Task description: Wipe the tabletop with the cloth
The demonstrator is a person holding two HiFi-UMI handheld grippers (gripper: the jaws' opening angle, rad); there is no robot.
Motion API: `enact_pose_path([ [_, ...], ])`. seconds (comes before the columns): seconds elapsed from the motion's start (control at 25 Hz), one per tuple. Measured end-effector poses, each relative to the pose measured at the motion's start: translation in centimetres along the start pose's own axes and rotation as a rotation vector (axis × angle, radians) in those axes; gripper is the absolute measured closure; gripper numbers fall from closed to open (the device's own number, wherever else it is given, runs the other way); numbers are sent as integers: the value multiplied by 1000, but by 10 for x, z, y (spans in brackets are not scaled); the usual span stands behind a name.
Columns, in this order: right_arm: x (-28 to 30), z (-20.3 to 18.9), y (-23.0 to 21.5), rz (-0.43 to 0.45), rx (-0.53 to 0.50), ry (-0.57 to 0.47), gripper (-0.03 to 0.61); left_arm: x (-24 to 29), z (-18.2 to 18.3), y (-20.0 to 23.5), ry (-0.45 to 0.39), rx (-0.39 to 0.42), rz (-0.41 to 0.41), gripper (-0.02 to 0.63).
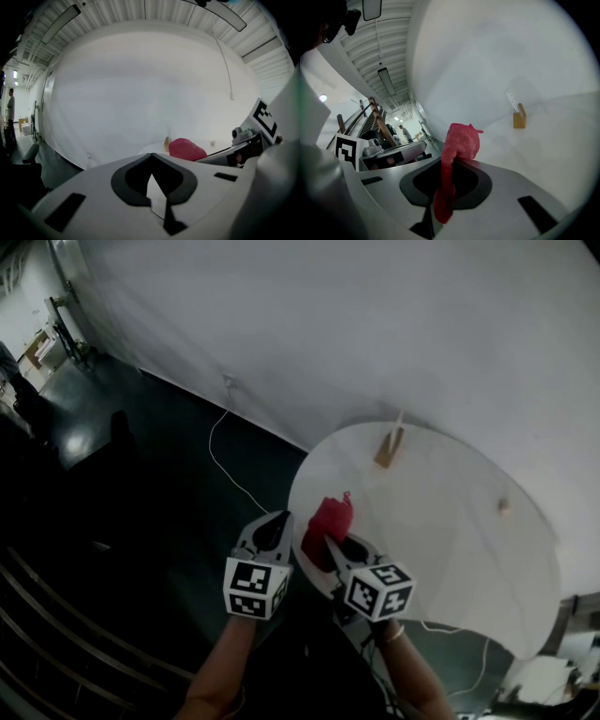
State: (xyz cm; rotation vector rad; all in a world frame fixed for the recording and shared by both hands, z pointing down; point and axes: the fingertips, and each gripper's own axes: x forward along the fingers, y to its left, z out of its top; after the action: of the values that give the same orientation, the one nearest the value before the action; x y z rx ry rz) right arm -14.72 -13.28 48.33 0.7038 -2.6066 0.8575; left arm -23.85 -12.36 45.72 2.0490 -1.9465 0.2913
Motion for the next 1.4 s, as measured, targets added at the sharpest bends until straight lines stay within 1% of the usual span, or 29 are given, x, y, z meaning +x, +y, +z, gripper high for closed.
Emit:
enact_pose_path([
  [0.12, 29, 8, 0, 43, 5, 32, 533, 7, -2, 13, 11, -24, 26, 612],
  [0.32, 89, 22, 7, 108, -34, 85, 533, 13, -5, 44, 22, -42, 101, 612],
  [0.44, 124, 23, 6, 120, -19, 126, 534, 14, -8, 60, 36, -31, 136, 612],
  [0.52, 144, 19, 2, 109, -17, 158, 534, 14, -11, 68, 42, -33, 151, 612],
  [0.68, 164, 3, -19, 15, -62, 241, 533, 16, -14, 74, 48, -32, 164, 612],
  [0.8, 162, -1, -33, -48, -71, 279, 534, 20, -17, 73, 55, -29, 156, 612],
  [0.88, 156, -2, -44, -90, -86, 309, 534, 25, -18, 68, 62, -30, 136, 612],
  [1.0, 138, -2, -68, -161, -99, 336, 534, 38, -15, 52, 70, -16, 84, 612],
  [1.16, 104, 4, -109, -249, -80, 348, 534, 56, -6, 23, 69, 11, 7, 612],
  [1.32, 56, 9, -159, -378, -103, 355, 533, 79, -1, -11, 76, 41, -78, 612],
  [1.4, 30, 10, -183, -439, -82, 349, 532, 90, 2, -29, 79, 52, -122, 612],
])
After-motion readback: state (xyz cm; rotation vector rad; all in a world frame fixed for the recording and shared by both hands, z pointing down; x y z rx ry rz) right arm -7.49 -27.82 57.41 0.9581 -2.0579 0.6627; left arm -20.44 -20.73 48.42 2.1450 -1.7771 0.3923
